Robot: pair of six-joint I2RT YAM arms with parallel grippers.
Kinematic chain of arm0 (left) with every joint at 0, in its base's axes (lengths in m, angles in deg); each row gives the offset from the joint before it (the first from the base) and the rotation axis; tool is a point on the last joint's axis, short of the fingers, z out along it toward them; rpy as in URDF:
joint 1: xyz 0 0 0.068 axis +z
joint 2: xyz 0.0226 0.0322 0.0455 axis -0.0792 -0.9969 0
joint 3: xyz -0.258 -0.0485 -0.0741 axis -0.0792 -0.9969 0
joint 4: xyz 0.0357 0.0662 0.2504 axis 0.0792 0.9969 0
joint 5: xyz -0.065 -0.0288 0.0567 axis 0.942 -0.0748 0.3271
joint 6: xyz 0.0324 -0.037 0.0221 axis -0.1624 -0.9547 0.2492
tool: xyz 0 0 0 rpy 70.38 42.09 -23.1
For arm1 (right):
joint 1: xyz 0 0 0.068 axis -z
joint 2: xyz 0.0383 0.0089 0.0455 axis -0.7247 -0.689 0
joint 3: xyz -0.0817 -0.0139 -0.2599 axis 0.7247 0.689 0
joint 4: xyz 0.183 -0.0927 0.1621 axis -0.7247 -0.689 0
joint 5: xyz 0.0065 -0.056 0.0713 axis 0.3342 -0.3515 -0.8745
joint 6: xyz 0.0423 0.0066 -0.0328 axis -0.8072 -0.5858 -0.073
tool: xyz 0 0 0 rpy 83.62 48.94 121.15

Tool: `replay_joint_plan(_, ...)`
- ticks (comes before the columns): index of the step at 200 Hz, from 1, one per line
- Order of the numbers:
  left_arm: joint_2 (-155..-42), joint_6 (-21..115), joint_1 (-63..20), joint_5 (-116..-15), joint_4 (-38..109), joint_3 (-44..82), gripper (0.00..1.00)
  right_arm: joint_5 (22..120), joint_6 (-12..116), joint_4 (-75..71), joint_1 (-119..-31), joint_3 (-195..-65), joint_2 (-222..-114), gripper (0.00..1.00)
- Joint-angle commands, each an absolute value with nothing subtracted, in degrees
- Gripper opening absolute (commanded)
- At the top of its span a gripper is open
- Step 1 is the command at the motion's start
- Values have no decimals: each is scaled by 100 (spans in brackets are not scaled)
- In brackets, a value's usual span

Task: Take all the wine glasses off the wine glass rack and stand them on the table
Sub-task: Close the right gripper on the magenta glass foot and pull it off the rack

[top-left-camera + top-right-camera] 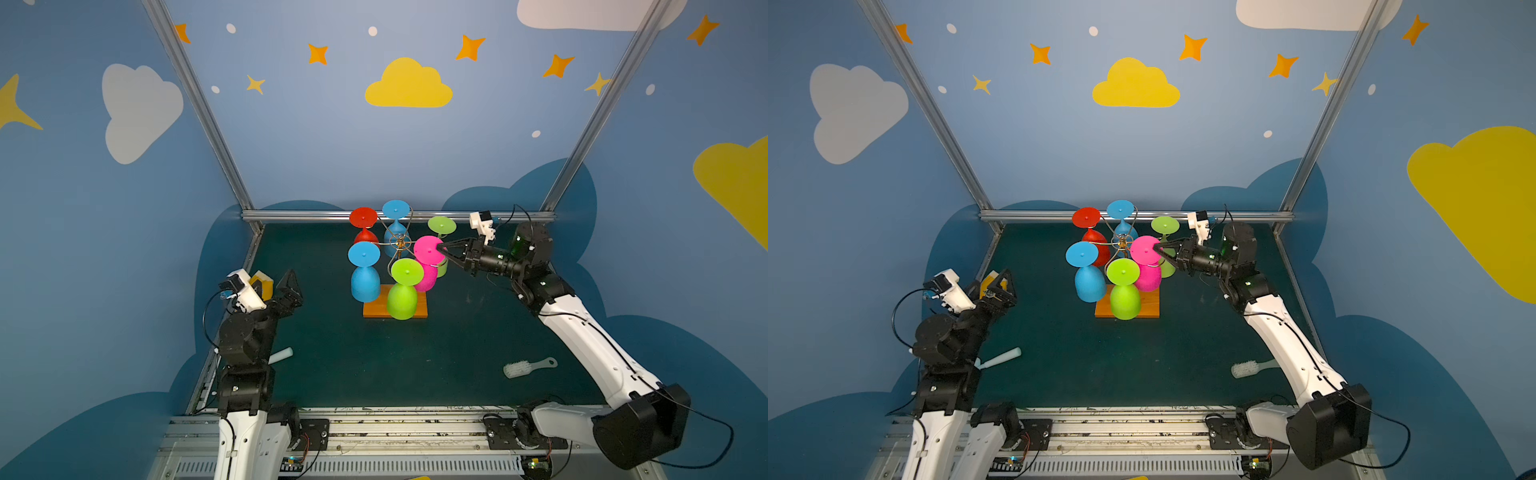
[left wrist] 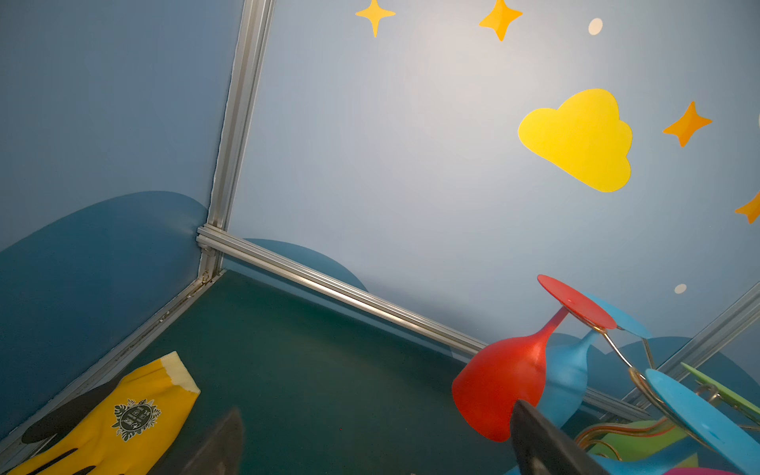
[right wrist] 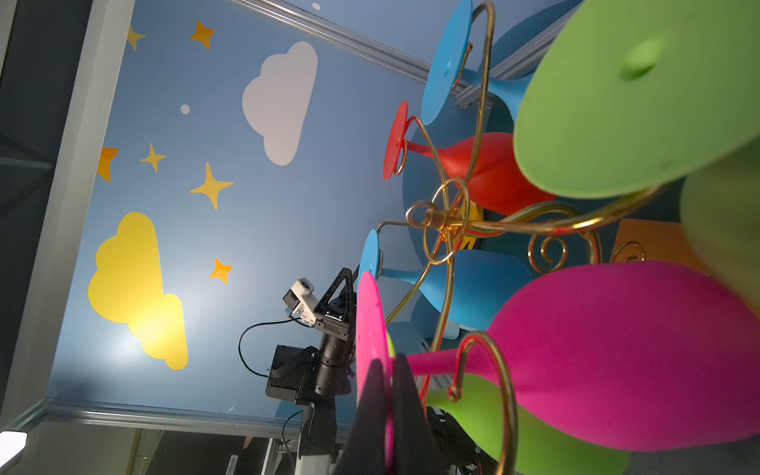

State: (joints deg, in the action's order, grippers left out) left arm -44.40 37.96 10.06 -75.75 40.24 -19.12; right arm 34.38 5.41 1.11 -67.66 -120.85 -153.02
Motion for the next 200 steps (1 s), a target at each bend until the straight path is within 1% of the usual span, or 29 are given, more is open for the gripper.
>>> replay_joint_plan(1, -4403, 3790, 1027, -7611, 3977, -1944, 99, 3565, 590, 379, -6798, -12330, -15397, 0)
replay_joint_plan(94, -4377, 3800, 1031, -7636, 3977, -1944, 99, 4002, 411, 641, -6558, -12226, -15473, 0)
replay_joint_plan(163, -4364, 3792, 1043, -7655, 3977, -1953, 99, 4050, 203, 808, -6057, -11749, -15135, 0)
replay_joint_plan(200, -4381, 3826, 1043, -7621, 3977, -1936, 99, 4065, 343, 590, -5774, -11460, -14705, 0)
